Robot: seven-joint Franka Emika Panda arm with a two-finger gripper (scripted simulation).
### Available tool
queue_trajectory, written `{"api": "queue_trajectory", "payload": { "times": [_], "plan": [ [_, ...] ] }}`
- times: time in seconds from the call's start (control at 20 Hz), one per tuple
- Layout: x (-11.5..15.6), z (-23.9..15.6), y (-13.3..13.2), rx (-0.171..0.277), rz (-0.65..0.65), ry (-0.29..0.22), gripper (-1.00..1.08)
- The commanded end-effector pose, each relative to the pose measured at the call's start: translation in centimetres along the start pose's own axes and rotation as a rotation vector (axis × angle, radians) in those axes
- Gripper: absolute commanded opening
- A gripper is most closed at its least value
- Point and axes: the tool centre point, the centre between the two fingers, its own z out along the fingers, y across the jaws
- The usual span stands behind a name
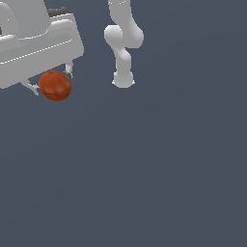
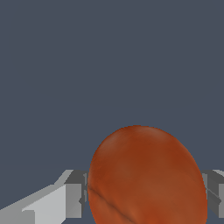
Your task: Pick up the object and move it to a goal position.
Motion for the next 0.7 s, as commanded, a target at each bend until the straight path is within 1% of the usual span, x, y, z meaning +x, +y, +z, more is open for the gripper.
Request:
{"api": "queue_trajectory", "payload": {
  "times": [0.0, 0.3, 0.65],
  "plan": [
    [-0.4, -1.5, 0.2, -0.001, 0.000, 0.000, -1.00],
    [-0.9, -3.5, 0.5, -0.001, 0.000, 0.000, -1.00],
    [-1.1, -4.1, 0.7, -0.001, 0.000, 0.000, -1.00]
  ]
}}
